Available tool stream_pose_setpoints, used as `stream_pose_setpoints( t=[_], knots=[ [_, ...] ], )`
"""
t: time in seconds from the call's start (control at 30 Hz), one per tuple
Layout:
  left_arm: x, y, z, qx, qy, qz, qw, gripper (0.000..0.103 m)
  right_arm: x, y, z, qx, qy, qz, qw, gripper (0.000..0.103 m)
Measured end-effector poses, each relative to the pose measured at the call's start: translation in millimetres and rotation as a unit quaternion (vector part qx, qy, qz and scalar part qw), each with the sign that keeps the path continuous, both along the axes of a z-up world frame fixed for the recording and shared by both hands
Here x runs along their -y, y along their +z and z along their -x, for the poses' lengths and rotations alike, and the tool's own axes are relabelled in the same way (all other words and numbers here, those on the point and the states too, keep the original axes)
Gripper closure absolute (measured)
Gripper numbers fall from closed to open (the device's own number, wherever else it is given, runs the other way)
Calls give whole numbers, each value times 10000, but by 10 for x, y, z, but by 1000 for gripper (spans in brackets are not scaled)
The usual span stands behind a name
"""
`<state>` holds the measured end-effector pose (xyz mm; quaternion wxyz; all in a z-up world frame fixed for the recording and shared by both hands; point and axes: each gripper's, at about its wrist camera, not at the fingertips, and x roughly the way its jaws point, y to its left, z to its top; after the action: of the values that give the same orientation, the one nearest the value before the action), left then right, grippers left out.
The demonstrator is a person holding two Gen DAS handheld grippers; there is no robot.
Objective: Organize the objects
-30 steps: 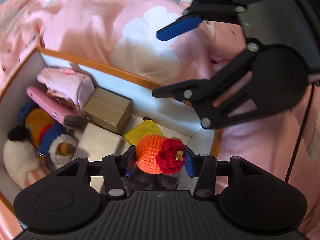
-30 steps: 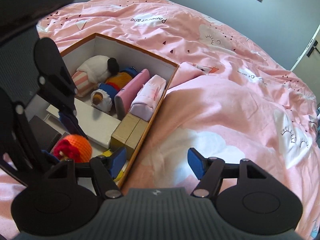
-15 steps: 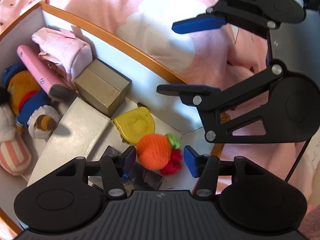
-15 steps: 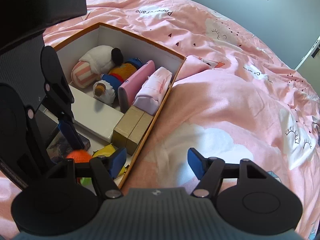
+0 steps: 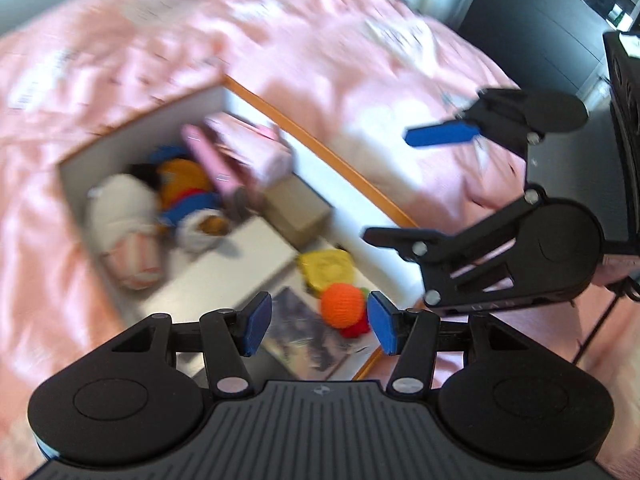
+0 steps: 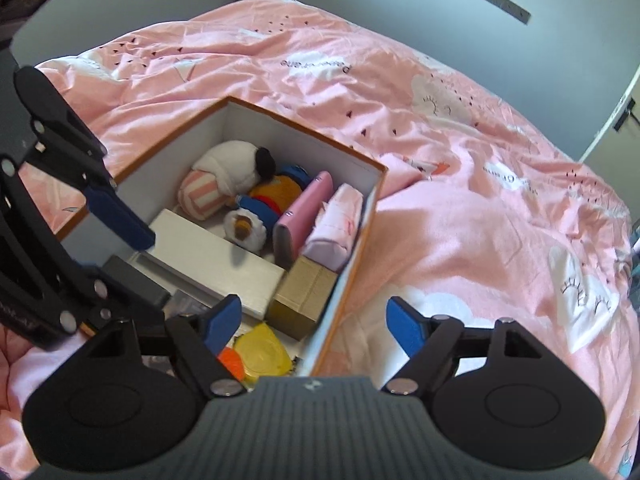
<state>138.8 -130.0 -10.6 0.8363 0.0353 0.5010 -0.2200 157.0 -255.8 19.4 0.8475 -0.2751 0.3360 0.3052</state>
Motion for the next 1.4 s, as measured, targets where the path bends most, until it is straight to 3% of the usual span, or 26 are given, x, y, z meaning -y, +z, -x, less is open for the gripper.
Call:
stream_pose_setpoints(
  t=[0.2,0.33,0.5,0.6,0.77,0.9,1.07,1.23,1.4],
  knots=[
    [-309,239,372,439,915,-10,9948,39,-148,148,396,233,79,-438,9987,21],
    [-409,361,645,776,1334,-255,9877,39,-277,211,667,357,-162,-805,9960,17],
    [-566,454,969,1554,1476,-826,9733,37,-404,220,1037,210,-588,-1608,9850,14],
    [-639,467,1100,1745,1542,-927,9681,35,-465,160,1275,290,-866,-1934,9769,11],
    [-821,381,1272,1865,2031,-766,9582,33,-503,61,1579,455,-1157,-2128,9691,4],
    [-975,268,1354,1779,2348,-495,9543,32,-556,-38,1698,506,-1293,-2099,9678,4],
    [-1043,134,1459,2036,2704,-683,9385,30,-648,-131,1788,875,-1613,-1957,9633,4],
    [-1074,68,1493,2088,2864,-693,9325,22,-638,-201,1832,1064,-1924,-2033,9541,4],
    [-1022,77,1568,2411,2827,-742,9254,15,-611,-199,1947,1441,-1988,-2139,9455,2]
  ],
)
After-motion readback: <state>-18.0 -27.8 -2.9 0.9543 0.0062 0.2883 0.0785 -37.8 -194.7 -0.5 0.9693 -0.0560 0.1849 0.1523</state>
